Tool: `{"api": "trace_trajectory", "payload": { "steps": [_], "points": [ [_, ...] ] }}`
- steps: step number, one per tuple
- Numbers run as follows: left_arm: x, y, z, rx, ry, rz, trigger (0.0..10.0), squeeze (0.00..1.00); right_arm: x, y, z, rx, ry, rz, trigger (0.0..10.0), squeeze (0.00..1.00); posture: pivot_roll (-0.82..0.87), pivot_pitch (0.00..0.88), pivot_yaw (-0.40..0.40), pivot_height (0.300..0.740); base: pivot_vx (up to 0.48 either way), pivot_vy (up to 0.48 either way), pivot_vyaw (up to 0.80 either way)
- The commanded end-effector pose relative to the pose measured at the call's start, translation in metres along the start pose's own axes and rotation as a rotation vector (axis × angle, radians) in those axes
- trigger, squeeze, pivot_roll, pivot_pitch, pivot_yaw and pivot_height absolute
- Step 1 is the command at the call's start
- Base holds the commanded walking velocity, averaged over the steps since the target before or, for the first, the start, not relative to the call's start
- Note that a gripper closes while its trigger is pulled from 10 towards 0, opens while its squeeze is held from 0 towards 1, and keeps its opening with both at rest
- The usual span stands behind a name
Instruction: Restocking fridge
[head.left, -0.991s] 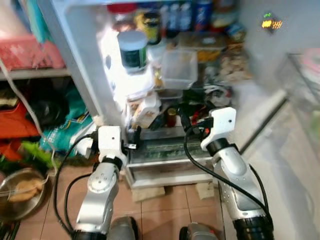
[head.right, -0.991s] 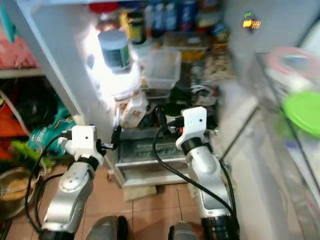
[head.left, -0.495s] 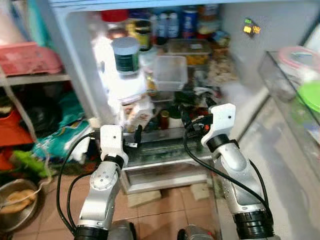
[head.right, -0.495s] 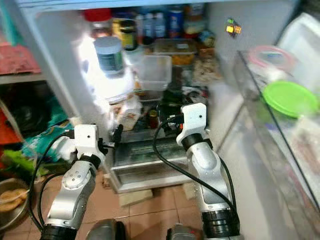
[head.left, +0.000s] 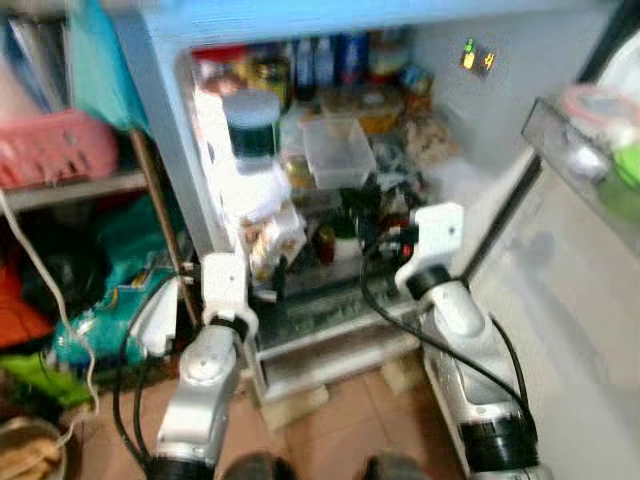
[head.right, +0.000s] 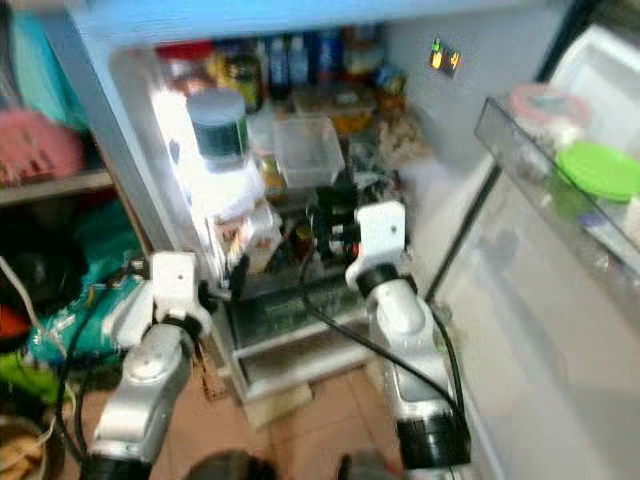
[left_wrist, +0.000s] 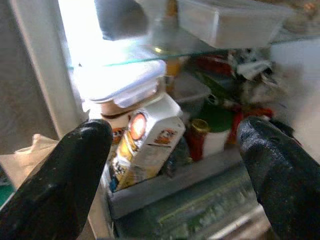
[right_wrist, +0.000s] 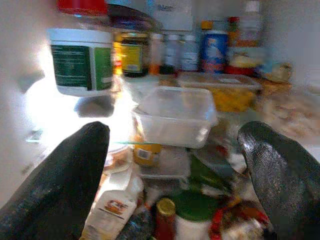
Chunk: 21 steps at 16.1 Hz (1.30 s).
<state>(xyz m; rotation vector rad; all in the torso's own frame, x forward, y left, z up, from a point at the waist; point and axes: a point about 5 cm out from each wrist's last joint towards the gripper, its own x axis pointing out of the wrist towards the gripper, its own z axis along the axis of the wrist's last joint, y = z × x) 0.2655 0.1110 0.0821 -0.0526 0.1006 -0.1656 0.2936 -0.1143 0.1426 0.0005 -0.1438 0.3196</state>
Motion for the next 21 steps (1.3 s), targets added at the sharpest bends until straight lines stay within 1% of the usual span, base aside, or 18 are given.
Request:
{"api": "trace_trajectory", "payload": {
  "steps": [1, 3, 5, 8, 10, 13, 14, 16, 18, 21],
  "points": [
    [0.002, -0.001, -0.001, 0.002, 0.015, -0.001, 10.0, 0.00, -0.002, -0.005, -0.003, -0.009, 0.013, -0.018, 10.0, 0.00, 0.02, 0.024, 0.027, 0.740, 0.000, 0.469, 0.00],
    [0.002, -0.002, 0.000, 0.000, 0.005, -0.006, 10.0, 0.00, -0.003, -0.006, -0.003, -0.012, 0.014, -0.019, 10.0, 0.00, 0.02, 0.024, 0.027, 0.740, 0.000, 0.469, 0.00],
    [0.003, -0.001, 0.001, 0.003, -0.003, -0.004, 10.0, 0.00, -0.002, -0.009, -0.004, -0.044, 0.020, -0.045, 10.0, 0.00, 0.02, 0.022, 0.028, 0.740, 0.000, 0.364, 0.00],
    [0.003, -0.001, 0.004, 0.000, -0.027, -0.012, 10.0, 0.00, -0.001, -0.012, -0.006, -0.061, 0.029, -0.075, 10.0, 0.00, 0.02, 0.020, 0.029, 0.740, 0.000, 0.000, 0.00],
    [0.002, -0.003, 0.007, 0.016, -0.045, -0.041, 10.0, 0.00, -0.001, -0.012, -0.007, -0.067, 0.037, -0.084, 10.0, 0.00, 0.02, 0.021, 0.030, 0.740, 0.000, 0.000, -0.33],
    [0.002, -0.004, 0.007, 0.016, -0.047, -0.046, 10.0, 0.00, -0.001, -0.011, -0.008, -0.068, 0.039, -0.084, 10.0, 0.00, 0.02, 0.024, 0.033, 0.740, 0.000, 0.000, 0.00],
    [0.002, -0.003, 0.007, 0.016, -0.046, -0.046, 10.0, 0.00, -0.001, -0.011, -0.008, -0.068, 0.039, -0.085, 10.0, 0.00, 0.02, 0.024, 0.033, 0.740, 0.000, 0.000, -0.80],
    [0.003, -0.003, 0.007, 0.022, -0.046, -0.042, 10.0, 0.00, -0.001, -0.011, -0.008, -0.066, 0.041, -0.084, 10.0, 0.00, 0.02, 0.024, 0.033, 0.740, 0.000, 0.000, 0.00],
    [0.003, -0.001, 0.006, 0.020, -0.033, -0.017, 10.0, 0.00, -0.001, -0.011, -0.010, -0.067, 0.047, -0.081, 10.0, 0.00, 0.03, 0.023, 0.031, 0.740, 0.000, 0.000, -0.80],
    [0.001, 0.002, 0.004, 0.021, -0.029, -0.015, 10.0, 0.00, -0.008, -0.014, -0.020, -0.071, 0.085, -0.076, 10.0, 0.00, 0.03, 0.020, 0.026, 0.740, 0.000, 0.000, -0.80]
  ]
}}
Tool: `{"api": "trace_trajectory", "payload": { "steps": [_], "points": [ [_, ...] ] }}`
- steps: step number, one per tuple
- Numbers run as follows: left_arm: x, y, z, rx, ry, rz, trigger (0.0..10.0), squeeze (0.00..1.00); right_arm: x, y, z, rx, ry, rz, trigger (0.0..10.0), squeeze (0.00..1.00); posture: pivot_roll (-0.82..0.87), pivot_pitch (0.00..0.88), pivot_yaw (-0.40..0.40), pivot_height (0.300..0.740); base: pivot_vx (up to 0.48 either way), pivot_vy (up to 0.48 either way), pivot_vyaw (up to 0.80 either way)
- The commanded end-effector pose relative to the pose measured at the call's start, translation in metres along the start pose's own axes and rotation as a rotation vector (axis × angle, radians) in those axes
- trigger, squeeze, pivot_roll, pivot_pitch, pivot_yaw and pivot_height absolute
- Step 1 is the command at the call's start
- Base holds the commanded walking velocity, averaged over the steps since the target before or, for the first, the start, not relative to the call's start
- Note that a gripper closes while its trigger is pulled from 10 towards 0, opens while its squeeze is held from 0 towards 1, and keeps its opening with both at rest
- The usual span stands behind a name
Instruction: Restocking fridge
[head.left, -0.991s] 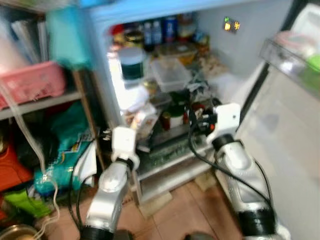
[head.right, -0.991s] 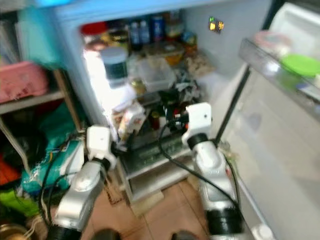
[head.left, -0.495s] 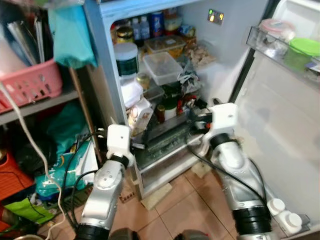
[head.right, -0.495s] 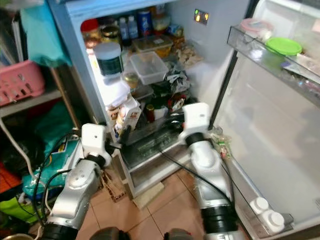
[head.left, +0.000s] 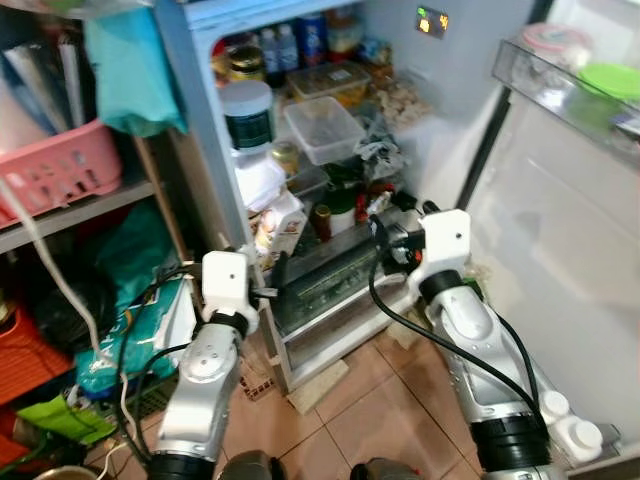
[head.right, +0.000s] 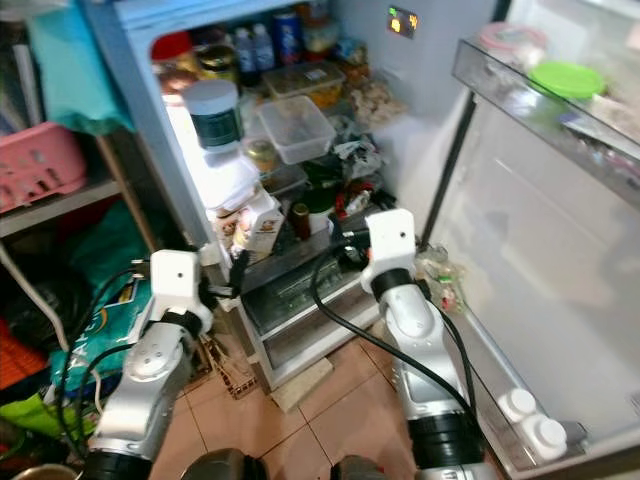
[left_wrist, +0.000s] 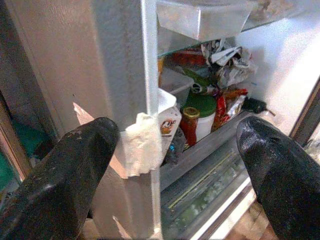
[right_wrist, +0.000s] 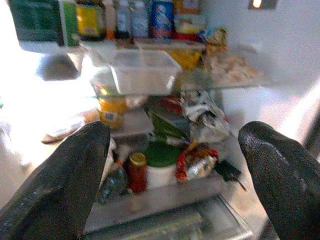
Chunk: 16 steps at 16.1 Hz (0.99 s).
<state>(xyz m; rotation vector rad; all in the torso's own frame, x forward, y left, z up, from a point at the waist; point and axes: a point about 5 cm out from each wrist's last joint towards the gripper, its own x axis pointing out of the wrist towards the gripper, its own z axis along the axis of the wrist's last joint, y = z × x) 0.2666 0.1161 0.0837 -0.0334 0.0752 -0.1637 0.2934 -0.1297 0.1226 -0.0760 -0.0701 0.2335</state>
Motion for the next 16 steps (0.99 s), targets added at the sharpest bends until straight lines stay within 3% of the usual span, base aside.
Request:
{"api": "trace_trajectory", "payload": {
  "steps": [1, 5, 12, 16],
  "points": [
    [0.0011, -0.0028, 0.0025, -0.003, -0.005, -0.017, 10.0, 0.00, -0.0027, 0.0005, -0.0041, -0.001, 0.014, 0.008, 10.0, 0.00, 0.03, 0.020, 0.026, 0.740, 0.000, 0.000, -0.68],
    [0.0011, -0.0040, 0.0025, -0.004, -0.004, -0.024, 10.0, 0.00, -0.0012, 0.0029, -0.0032, 0.003, 0.012, 0.009, 10.0, 0.00, 0.03, 0.022, 0.027, 0.740, 0.000, 0.000, -0.11],
    [0.0006, -0.0040, 0.0028, -0.003, -0.001, -0.029, 10.0, 0.00, -0.0010, 0.0045, -0.0025, 0.005, 0.010, 0.007, 10.0, 0.00, 0.03, 0.032, 0.033, 0.740, 0.000, 0.000, -0.76],
    [0.0012, -0.0048, 0.0031, 0.000, -0.002, -0.032, 10.0, 0.00, -0.0007, 0.0053, -0.0022, 0.007, 0.007, 0.010, 10.0, 0.00, 0.03, 0.032, 0.034, 0.740, -0.061, -0.103, 0.00]
  ]
}}
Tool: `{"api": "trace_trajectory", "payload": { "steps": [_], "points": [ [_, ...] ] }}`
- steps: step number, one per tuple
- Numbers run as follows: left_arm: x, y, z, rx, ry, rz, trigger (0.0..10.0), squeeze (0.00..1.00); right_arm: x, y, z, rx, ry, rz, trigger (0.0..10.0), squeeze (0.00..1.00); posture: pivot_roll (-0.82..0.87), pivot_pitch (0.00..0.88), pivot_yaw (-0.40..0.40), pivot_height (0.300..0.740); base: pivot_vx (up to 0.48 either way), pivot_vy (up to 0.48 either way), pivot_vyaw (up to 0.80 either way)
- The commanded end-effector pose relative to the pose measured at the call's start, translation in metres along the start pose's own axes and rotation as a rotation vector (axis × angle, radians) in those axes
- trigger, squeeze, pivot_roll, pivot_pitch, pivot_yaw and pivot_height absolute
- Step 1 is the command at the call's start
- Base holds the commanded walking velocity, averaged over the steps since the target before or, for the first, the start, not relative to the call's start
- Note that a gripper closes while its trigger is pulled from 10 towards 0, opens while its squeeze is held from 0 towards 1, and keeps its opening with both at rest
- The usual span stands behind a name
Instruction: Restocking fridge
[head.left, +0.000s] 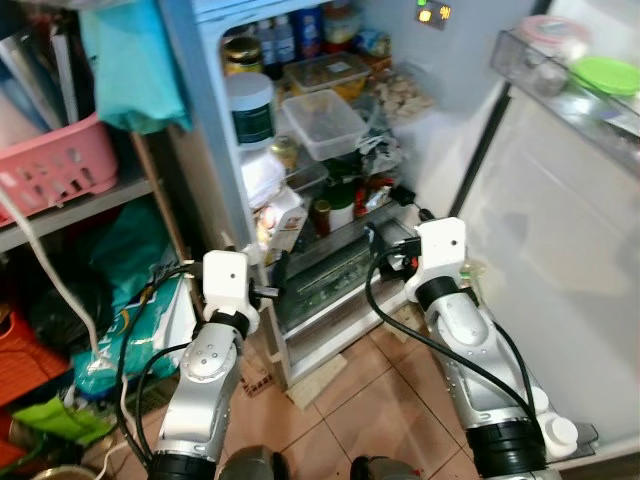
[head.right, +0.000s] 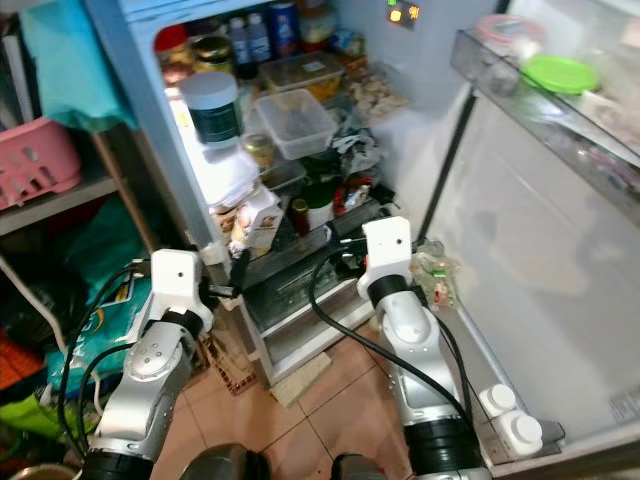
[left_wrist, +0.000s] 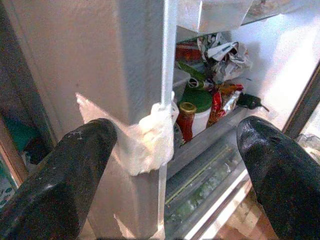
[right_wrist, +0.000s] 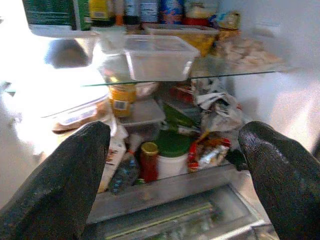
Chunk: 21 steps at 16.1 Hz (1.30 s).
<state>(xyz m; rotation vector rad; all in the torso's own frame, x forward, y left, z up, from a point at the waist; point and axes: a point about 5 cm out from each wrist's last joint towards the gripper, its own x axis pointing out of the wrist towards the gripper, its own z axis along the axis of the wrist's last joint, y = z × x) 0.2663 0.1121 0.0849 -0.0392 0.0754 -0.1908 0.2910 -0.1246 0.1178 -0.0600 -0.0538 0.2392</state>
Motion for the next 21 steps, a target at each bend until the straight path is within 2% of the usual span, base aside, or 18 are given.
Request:
{"api": "trace_trajectory", "payload": {
  "steps": [1, 10, 21],
  "points": [
    [0.0010, -0.0006, 0.0019, 0.002, -0.001, -0.003, 10.0, 0.00, 0.0007, -0.0005, 0.0020, -0.011, -0.007, 0.004, 10.0, 0.00, 0.03, 0.032, 0.034, 0.740, -0.255, -0.405, -0.45],
    [0.0021, 0.0000, 0.0036, 0.003, -0.005, -0.004, 10.0, 0.00, 0.0019, -0.0001, 0.0029, -0.010, -0.011, 0.005, 10.0, 0.00, 0.03, 0.037, 0.036, 0.740, -0.264, -0.372, -0.05],
    [0.0037, 0.0026, 0.0068, -0.014, -0.012, 0.017, 10.0, 0.00, -0.0016, 0.0035, 0.0081, 0.041, -0.036, 0.075, 10.0, 0.00, 0.02, 0.062, 0.034, 0.740, -0.024, 0.000, 0.00]
  ]
}}
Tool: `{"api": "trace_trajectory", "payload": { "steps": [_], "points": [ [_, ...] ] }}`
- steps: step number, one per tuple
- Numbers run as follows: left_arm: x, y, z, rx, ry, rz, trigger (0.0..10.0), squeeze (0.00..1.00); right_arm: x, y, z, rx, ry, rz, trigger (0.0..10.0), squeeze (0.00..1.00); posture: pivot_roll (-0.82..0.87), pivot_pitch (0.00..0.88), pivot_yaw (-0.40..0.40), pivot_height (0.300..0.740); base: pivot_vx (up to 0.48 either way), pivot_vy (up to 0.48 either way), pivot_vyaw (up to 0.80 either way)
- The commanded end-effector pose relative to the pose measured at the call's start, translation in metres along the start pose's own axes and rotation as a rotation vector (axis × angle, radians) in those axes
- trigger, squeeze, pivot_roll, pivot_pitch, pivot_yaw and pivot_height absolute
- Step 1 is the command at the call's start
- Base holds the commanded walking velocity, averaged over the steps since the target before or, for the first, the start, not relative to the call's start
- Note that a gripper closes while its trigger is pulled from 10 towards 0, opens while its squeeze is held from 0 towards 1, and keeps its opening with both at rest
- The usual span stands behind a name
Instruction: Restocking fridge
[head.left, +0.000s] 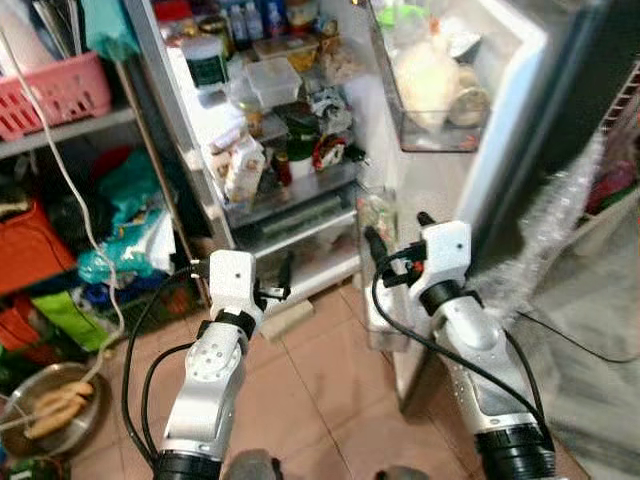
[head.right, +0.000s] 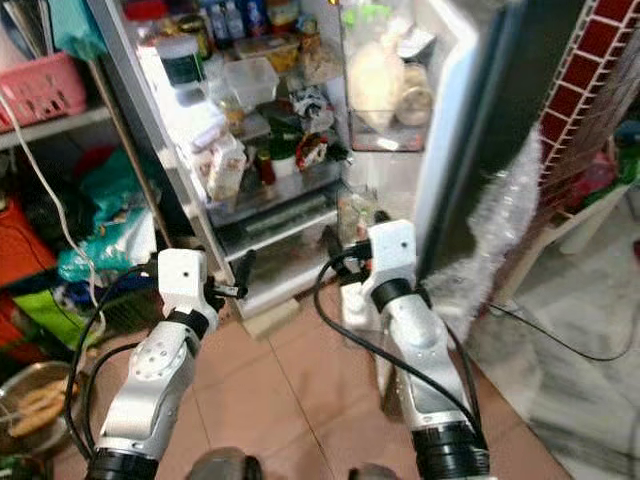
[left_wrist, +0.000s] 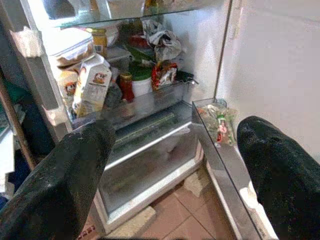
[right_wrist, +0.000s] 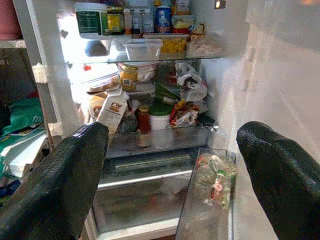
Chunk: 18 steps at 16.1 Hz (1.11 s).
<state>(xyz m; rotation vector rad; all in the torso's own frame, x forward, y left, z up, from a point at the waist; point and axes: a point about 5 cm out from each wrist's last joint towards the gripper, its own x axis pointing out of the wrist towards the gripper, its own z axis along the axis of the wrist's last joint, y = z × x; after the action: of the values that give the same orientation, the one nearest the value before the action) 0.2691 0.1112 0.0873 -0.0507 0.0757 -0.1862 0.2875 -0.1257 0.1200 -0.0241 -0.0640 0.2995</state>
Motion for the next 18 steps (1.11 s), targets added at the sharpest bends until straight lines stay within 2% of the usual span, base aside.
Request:
{"api": "trace_trajectory", "payload": {
  "steps": [1, 4, 7, 9, 10, 13, 18],
  "points": [
    [0.001, 0.003, 0.005, -0.003, -0.012, 0.013, 10.0, 0.00, 0.002, 0.003, 0.006, 0.004, -0.020, 0.022, 10.0, 0.00, 0.02, 0.071, 0.035, 0.740, -0.285, 0.296, 0.00],
    [0.002, 0.003, 0.009, -0.002, -0.017, 0.015, 10.0, 0.00, 0.007, 0.000, 0.011, -0.019, -0.034, 0.037, 10.0, 0.00, 0.03, 0.081, 0.036, 0.740, -0.082, 0.425, 0.00],
    [0.002, 0.003, 0.011, 0.002, -0.026, 0.012, 10.0, 0.00, 0.008, -0.008, 0.012, -0.047, -0.031, -0.009, 10.0, 0.00, 0.03, 0.087, 0.029, 0.740, 0.000, 0.451, 0.00],
    [-0.002, 0.004, 0.007, -0.005, -0.009, 0.022, 10.0, 0.00, 0.001, -0.019, 0.004, -0.042, 0.009, -0.079, 10.0, 0.00, 0.03, 0.088, 0.029, 0.740, 0.000, 0.454, 0.00],
    [-0.003, 0.007, 0.006, -0.009, -0.004, 0.031, 10.0, 0.00, -0.002, -0.019, 0.000, -0.038, 0.021, -0.084, 10.0, 0.00, 0.03, 0.089, 0.031, 0.740, 0.000, 0.454, 0.00],
    [-0.005, 0.006, 0.005, -0.024, -0.007, -0.003, 10.0, 0.00, -0.010, -0.016, -0.008, -0.026, 0.055, -0.112, 10.0, 0.00, 0.03, 0.081, 0.032, 0.740, 0.000, 0.000, -0.17],
    [-0.005, 0.001, 0.004, -0.050, -0.011, -0.044, 10.0, 0.00, -0.012, -0.019, -0.008, -0.023, 0.060, -0.128, 10.0, 0.00, 0.02, 0.050, 0.028, 0.740, 0.000, 0.000, -0.80]
  ]
}}
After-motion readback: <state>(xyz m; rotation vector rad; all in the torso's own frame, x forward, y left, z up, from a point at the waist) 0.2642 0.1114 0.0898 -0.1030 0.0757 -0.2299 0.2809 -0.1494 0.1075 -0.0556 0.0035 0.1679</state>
